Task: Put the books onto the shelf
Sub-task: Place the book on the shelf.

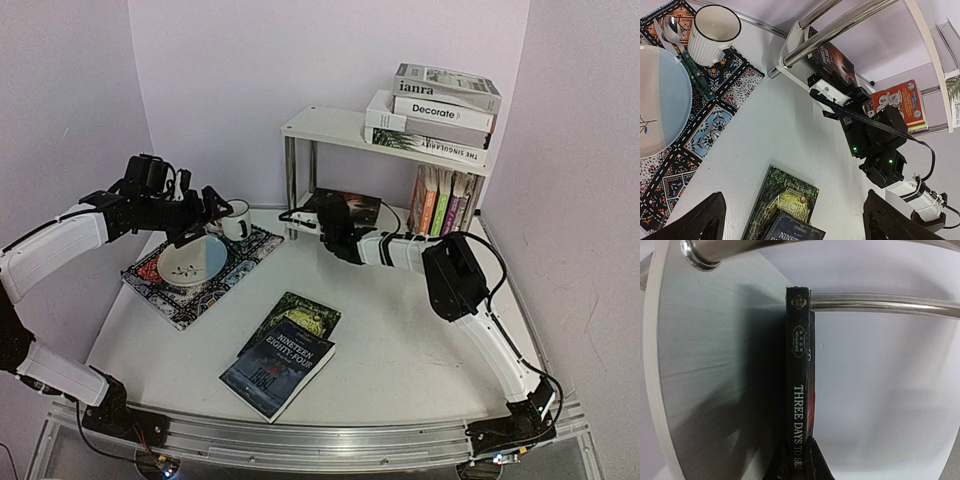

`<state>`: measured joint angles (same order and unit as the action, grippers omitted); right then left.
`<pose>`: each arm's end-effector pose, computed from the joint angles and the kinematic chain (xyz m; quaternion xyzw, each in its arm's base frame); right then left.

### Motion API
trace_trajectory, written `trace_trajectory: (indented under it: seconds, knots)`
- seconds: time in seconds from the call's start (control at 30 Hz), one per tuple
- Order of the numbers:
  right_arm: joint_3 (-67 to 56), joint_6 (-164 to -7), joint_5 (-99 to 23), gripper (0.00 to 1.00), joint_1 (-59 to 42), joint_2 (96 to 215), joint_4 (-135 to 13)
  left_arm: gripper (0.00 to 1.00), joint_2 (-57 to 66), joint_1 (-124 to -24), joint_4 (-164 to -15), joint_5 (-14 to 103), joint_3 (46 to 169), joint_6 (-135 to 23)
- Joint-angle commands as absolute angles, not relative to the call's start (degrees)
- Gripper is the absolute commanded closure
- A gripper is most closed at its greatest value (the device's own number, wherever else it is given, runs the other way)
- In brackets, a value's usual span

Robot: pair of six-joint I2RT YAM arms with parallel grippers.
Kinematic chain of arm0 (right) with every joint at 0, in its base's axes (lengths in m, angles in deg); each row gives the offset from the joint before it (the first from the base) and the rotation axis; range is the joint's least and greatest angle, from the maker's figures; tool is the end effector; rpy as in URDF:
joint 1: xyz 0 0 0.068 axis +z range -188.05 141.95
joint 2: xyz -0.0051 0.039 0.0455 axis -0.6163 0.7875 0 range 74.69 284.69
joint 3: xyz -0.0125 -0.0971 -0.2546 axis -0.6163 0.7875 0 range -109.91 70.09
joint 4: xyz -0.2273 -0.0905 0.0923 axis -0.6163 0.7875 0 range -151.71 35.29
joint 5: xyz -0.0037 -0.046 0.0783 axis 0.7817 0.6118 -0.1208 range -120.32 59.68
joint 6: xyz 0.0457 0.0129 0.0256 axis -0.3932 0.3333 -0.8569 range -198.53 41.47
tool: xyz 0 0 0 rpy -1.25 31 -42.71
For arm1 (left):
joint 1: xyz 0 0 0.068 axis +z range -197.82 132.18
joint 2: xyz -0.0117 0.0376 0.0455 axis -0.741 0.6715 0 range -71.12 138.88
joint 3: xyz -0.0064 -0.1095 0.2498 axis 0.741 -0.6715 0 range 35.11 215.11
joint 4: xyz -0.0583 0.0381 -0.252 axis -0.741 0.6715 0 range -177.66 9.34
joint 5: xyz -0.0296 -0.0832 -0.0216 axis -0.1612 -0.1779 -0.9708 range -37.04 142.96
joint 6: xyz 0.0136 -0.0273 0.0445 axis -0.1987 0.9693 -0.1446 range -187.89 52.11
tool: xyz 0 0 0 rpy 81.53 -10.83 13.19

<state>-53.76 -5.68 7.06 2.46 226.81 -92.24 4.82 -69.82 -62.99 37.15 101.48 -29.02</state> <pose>0.4701 0.3730 0.1777 -0.4217 0.5536 -0.4035 0.5940 0.2716 -0.1202 0.3271 -0.0648 0.8755 -0.3394 0.3378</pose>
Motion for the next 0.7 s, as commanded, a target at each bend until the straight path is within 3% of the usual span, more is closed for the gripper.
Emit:
trace_trajectory:
  seconds: [0.0,0.17,0.23,0.3,0.33,0.47,0.67]
  knots:
    - [-58.46,-7.66,7.06,1.0,2.38,227.79,-93.57,0.03,5.19,-69.61,-62.43,37.5,103.26,-30.11]
    - [-59.78,-8.93,6.25,1.0,2.55,227.99,-92.37,0.03,5.41,-69.56,-62.44,37.48,103.23,-30.22]
    - [-60.29,-9.13,6.03,0.84,2.77,227.99,-92.23,0.03,5.46,-69.53,-62.44,37.28,103.23,-30.34]
    - [-60.79,-9.32,5.97,0.61,2.99,228.0,-92.22,0.03,5.55,-69.54,-62.44,36.96,103.22,-30.27]
    - [-60.98,-9.51,5.9,0.56,3.08,227.84,-92.21,0.03,5.55,-69.53,-62.43,36.75,103.18,-30.26]
    - [-60.65,-11.19,5.52,0.49,3.63,226.09,-91.56,0.02,5.29,-69.53,-62.43,36.66,102.9,-30.01]
    - [-57.31,-15.47,3.79,0.26,4.15,221.79,-88.78,0.02,4.71,-69.53,-62.27,36.61,102.13,-29.42]
